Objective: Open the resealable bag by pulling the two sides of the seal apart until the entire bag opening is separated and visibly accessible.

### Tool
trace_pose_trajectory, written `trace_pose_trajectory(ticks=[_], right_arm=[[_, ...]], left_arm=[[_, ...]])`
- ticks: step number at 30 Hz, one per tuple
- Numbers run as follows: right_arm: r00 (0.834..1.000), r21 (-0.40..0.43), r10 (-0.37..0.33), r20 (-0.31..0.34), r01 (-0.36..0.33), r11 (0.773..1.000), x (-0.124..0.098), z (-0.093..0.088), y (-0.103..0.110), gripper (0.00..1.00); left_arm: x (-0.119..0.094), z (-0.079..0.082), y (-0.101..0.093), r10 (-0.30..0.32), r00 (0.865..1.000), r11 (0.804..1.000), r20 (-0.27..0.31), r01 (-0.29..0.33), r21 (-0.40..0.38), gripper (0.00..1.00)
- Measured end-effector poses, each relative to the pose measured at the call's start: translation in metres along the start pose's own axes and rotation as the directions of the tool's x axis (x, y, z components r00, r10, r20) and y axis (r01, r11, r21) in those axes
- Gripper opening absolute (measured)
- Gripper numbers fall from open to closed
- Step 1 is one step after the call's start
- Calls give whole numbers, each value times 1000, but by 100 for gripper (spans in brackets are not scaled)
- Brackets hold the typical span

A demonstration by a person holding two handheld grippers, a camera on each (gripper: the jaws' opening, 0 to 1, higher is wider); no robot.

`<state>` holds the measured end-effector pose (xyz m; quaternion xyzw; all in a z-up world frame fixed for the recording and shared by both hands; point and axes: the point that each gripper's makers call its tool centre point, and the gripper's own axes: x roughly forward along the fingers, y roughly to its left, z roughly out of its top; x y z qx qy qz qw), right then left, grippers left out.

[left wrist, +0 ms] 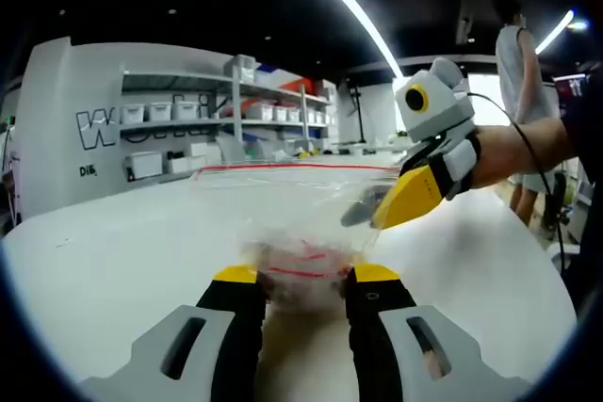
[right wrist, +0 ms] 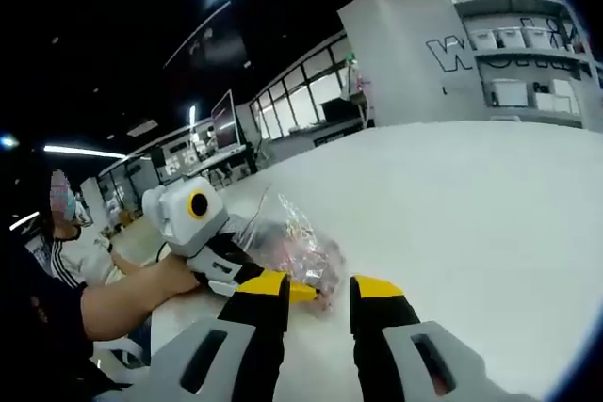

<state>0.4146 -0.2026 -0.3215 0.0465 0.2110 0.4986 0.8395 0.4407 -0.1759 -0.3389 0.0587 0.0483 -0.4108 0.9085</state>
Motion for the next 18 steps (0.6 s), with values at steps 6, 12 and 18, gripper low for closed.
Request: trace_pose_trajectory(ticks=[6,12,18], right_arm=[[1000,-34,-2,1,2,999,-2,0,5,23],[1000,-39,1,0,-1,999,-3,-2,7,23],[1000,-84,-6,-5,5,996,-5,-2,9,23]], left_arm=[[0,0,2,0,1000,1000,0,0,0,33],[1,-1,1,-1,1000,1000,-1,1,2,33],[2,0,4,-2,1000,1000,-2,2,2,33]])
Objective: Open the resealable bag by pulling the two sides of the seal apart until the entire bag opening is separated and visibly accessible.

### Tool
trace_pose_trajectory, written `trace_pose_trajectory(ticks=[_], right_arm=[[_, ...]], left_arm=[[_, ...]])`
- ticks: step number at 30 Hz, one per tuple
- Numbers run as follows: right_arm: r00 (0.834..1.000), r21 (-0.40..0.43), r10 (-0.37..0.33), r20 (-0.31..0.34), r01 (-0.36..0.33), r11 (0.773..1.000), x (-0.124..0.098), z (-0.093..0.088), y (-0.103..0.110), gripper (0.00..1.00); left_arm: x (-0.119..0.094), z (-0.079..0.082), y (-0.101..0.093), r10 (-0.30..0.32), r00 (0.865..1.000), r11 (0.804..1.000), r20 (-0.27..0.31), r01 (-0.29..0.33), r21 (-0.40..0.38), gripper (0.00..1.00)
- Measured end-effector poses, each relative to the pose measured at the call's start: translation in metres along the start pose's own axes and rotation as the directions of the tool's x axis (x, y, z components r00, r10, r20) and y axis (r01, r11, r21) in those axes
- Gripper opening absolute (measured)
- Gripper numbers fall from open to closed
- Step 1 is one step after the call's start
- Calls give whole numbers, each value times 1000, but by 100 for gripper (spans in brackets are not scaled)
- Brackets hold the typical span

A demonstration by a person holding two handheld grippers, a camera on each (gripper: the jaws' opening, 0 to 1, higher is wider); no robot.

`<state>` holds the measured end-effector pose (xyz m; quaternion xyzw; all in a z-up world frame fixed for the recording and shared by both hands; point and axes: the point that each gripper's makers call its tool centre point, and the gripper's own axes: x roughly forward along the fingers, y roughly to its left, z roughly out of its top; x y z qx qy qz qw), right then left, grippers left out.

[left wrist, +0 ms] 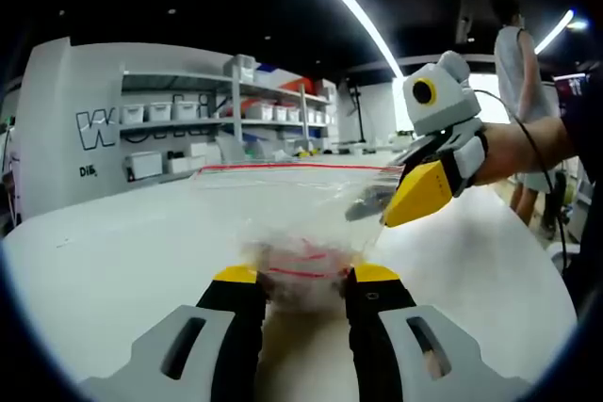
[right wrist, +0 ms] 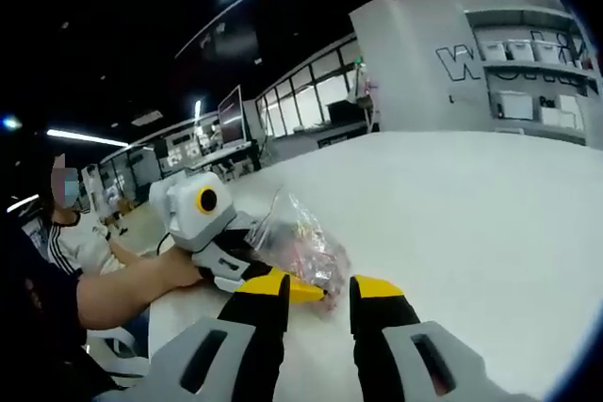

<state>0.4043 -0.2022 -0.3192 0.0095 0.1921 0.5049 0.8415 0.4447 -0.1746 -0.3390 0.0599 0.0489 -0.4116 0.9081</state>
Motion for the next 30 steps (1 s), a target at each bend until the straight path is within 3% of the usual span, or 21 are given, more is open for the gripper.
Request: trace_pose_trajectory(ticks=[14,30], right_arm=[[1000,-95,-8,-7,7,995,-4,3,4,23],[1000,-126,1,1,-1,992,-8,8,9,24]], left_arm=[[-1,-1,-6,-2,1000,1000,0,2,3,33],[-1,-1,-10,-6,1000,1000,-1,6,5,33]])
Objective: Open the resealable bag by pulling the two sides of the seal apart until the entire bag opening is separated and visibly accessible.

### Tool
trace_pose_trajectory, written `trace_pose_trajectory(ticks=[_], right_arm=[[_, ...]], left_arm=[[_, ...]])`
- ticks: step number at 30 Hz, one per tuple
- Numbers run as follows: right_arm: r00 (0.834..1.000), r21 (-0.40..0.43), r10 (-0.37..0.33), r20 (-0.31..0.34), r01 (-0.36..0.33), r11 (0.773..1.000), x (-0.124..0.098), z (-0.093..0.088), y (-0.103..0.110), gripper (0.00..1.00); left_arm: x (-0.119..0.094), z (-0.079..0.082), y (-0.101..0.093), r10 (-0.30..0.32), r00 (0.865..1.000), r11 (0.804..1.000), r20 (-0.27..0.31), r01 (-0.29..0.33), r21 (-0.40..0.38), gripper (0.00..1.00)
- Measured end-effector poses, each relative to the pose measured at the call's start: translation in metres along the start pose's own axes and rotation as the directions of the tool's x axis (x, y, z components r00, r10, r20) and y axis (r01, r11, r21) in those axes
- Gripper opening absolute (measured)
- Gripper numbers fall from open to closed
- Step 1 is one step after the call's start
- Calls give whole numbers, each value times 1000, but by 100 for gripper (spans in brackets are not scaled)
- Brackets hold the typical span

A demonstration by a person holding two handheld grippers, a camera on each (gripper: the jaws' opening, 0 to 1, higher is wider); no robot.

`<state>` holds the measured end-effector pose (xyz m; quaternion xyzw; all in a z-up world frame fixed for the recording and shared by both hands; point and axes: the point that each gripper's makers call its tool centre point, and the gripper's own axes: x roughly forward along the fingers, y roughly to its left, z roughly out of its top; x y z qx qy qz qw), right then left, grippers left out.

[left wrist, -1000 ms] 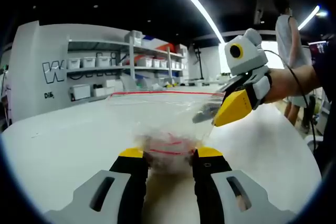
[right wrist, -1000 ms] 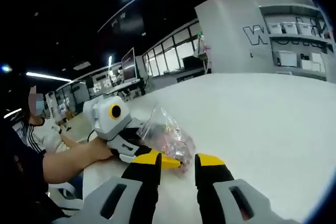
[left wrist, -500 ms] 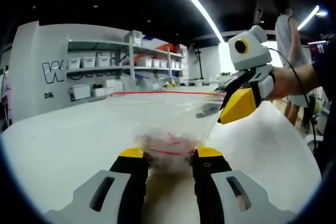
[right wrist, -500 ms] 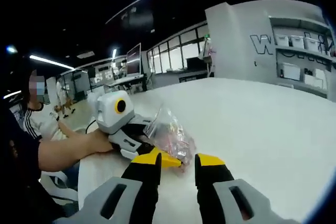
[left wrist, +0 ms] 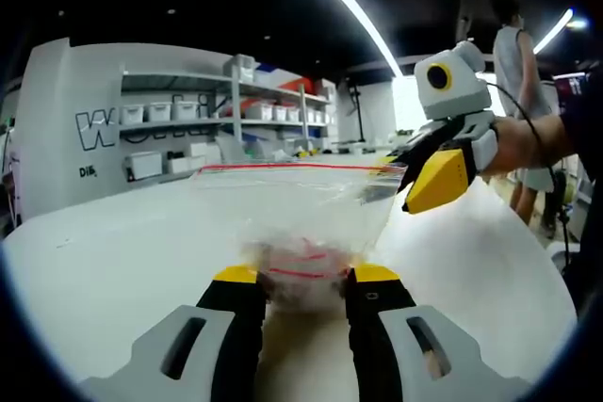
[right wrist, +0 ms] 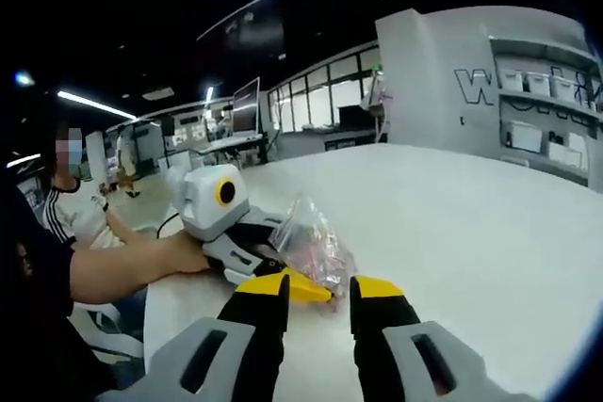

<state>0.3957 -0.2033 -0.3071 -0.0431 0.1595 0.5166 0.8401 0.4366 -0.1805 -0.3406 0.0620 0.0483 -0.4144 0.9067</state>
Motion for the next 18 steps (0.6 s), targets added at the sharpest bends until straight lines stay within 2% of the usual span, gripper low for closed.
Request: trace_pose_trajectory(ticks=[15,18], right_arm=[[1000,-2,-4,10,4,1000,-5,6,2,24],[1000,-4,-7,9,7,1000,-5,7,2,24]], left_arm=[[-4,0,-7,-1,1000,1000,0,1,4,33],[-3,0,-4,-2,1000,1000,0,2,5,33]])
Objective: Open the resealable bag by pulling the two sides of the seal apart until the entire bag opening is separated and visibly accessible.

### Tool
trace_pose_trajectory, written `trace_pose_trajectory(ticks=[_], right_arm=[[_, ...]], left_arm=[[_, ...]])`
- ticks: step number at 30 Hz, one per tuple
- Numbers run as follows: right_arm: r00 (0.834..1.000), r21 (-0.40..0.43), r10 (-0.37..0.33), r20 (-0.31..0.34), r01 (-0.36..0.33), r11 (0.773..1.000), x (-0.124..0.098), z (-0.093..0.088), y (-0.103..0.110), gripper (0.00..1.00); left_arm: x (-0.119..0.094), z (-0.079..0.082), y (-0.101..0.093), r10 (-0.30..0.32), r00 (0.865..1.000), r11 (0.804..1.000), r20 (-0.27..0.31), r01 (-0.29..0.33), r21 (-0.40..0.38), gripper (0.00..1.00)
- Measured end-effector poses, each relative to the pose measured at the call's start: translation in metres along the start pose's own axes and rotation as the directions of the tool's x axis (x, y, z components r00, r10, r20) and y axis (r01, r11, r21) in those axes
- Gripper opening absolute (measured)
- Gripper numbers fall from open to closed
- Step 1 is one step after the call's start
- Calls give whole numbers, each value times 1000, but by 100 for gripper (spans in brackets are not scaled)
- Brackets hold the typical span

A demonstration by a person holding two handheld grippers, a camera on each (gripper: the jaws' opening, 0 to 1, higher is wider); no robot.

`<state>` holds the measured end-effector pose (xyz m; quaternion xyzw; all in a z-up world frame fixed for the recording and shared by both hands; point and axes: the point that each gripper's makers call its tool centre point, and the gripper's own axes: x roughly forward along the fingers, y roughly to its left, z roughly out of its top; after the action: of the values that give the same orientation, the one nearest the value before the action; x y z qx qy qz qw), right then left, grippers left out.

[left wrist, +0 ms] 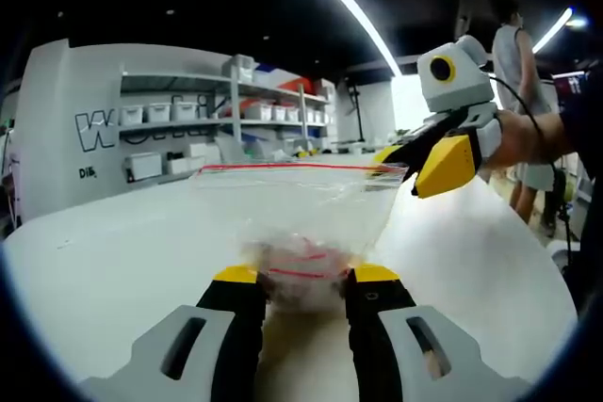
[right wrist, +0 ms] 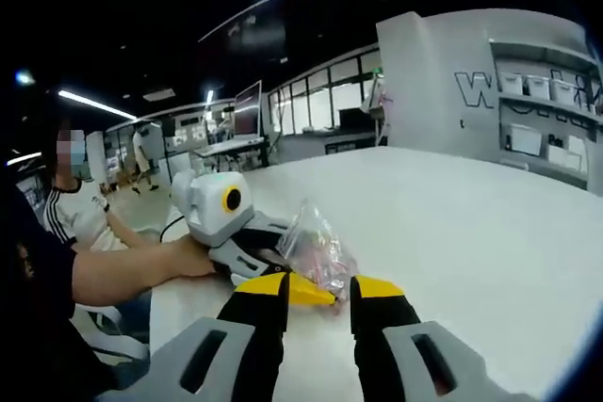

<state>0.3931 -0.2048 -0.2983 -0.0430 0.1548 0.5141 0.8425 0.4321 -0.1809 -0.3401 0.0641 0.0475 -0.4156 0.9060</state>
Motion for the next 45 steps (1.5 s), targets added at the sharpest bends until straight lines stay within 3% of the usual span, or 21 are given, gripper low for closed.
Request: trace_pose_trajectory(ticks=[32,45], right_arm=[[1000,-53,-13,-1,13,998,1,11,6,24],[999,-1,-2,38,2,1000,14,26,9,23]], left_arm=[[5,-1,12,-3,1000,1000,0,3,13,33],[4,0,8,-9,1000,1000,0,9,18,33]])
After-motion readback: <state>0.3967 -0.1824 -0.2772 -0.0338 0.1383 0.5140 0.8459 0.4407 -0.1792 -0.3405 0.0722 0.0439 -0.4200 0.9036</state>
